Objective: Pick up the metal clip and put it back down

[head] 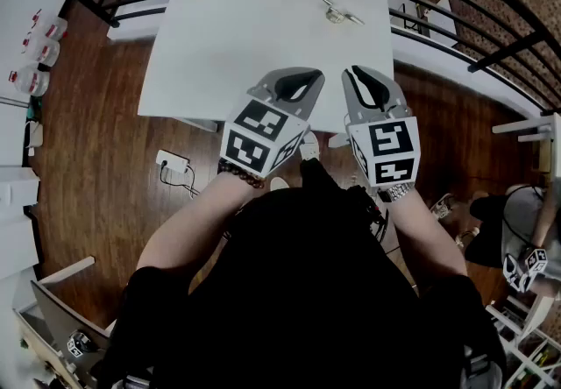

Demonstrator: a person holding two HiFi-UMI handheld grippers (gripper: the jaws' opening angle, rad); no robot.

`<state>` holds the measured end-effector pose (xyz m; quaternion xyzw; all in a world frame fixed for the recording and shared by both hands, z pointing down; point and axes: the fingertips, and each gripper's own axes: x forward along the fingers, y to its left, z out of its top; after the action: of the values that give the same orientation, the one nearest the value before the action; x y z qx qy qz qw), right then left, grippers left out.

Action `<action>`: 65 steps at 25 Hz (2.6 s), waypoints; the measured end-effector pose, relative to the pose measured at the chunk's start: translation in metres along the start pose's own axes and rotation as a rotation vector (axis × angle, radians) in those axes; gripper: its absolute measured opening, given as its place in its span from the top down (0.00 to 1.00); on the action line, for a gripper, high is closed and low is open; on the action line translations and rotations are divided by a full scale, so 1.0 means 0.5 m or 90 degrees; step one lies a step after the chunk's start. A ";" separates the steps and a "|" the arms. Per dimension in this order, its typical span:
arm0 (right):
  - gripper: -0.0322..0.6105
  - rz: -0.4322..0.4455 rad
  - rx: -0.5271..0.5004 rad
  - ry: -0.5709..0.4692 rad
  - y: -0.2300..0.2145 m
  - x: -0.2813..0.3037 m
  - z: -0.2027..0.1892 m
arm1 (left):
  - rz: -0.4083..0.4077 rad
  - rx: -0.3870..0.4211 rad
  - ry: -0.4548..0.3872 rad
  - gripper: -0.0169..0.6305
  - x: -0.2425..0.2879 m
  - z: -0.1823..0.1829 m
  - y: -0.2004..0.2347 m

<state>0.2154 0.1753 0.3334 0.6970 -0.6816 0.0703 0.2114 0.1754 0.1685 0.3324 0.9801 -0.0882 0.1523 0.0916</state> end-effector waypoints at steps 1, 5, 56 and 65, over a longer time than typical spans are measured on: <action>0.90 -0.001 -0.003 0.002 -0.010 0.012 -0.004 | 0.000 0.001 0.001 0.95 0.013 0.001 0.006; 0.89 -0.001 -0.015 0.014 -0.051 0.061 -0.018 | -0.001 -0.004 0.010 0.95 0.065 0.006 0.033; 0.88 0.031 -0.329 0.213 -0.326 0.679 -0.303 | 0.122 -0.168 0.191 0.95 0.464 -0.138 0.384; 0.95 -0.002 -0.313 0.187 -0.353 0.659 -0.269 | 0.136 -0.162 0.183 0.95 0.440 -0.128 0.380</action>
<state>0.4340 -0.0789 0.5468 0.6080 -0.6395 0.0025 0.4705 0.3254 -0.0341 0.4905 0.9139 -0.1965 0.2866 0.2097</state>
